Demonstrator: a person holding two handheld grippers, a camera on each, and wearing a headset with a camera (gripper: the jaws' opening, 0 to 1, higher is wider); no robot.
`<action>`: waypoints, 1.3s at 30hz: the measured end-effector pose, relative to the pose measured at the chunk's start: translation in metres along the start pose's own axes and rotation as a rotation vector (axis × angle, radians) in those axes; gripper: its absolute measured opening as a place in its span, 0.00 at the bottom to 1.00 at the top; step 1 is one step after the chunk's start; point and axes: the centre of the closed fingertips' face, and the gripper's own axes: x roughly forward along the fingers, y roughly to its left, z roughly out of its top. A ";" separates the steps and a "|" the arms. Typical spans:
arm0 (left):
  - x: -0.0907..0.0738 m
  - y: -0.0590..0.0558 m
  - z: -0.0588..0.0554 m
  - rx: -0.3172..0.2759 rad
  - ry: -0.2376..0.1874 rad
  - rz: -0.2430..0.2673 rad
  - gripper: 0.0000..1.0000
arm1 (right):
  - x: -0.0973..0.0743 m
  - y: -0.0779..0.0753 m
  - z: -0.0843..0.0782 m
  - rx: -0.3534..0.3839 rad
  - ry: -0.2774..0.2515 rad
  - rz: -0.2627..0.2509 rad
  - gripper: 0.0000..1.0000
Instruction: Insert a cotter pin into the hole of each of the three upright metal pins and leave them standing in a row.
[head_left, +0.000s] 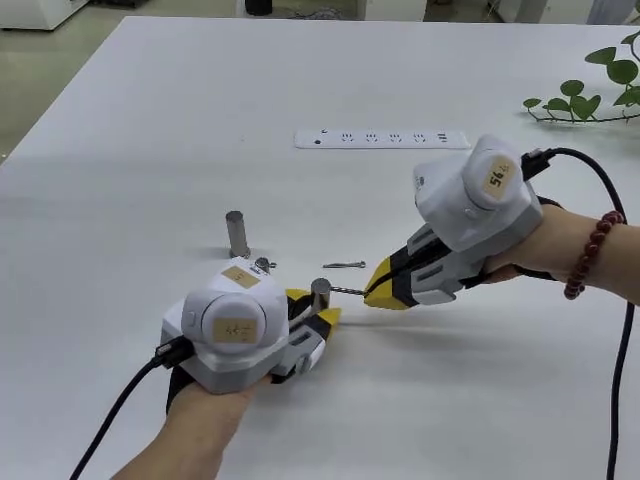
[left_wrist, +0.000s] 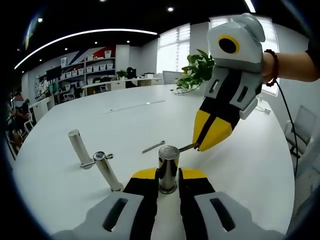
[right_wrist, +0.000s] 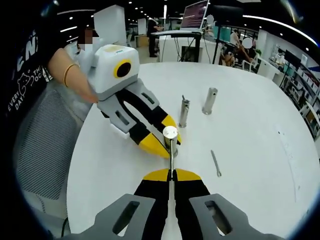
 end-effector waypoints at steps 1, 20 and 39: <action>0.000 0.001 0.000 0.002 0.000 0.002 0.12 | 0.000 0.000 0.001 -0.002 0.000 0.001 0.00; 0.002 0.002 -0.002 -0.001 0.006 -0.007 0.11 | 0.004 0.001 0.015 -0.053 0.011 0.005 0.00; 0.003 0.002 -0.003 -0.017 0.010 -0.014 0.11 | 0.015 -0.002 0.026 -0.060 -0.001 -0.017 0.03</action>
